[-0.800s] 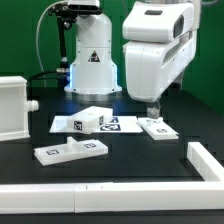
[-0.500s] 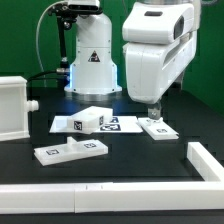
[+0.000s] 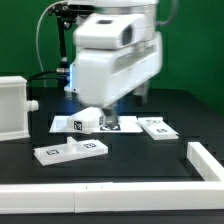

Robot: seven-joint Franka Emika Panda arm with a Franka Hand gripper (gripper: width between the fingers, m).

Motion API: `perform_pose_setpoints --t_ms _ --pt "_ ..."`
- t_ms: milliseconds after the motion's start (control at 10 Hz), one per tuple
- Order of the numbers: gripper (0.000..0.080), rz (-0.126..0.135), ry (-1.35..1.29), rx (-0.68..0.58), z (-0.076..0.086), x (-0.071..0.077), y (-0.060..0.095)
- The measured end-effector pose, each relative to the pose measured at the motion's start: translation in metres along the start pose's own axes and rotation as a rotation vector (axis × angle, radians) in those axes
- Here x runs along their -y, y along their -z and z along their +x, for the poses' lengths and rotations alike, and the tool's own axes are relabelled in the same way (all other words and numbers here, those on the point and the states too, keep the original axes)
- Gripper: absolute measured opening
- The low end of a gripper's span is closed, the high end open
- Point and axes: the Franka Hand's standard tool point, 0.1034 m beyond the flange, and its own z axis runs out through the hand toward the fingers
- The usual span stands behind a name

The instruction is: Assemble cabinet

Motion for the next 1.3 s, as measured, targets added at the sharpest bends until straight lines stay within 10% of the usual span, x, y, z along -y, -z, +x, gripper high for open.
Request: perform_pose_setpoints --t_ms 100,600,800,1000,1300 --pt "0.0796 -0.029 0.039 -0.012 -0.027 -0.016 -0.003" --pt "0.0796 -0.036 -0.035 -0.015 -0.032 -0.017 -0.006" --pt "0.0796 -0.139 -0.205 -0.079 -0.06 -0.012 -0.021" --pt "0.0796 -0.086 -0.166 -0.043 -0.087 -0.025 -0.033" --pt "0.0796 -0.09 -0.221 -0.048 -0.083 -0.022 -0.036"
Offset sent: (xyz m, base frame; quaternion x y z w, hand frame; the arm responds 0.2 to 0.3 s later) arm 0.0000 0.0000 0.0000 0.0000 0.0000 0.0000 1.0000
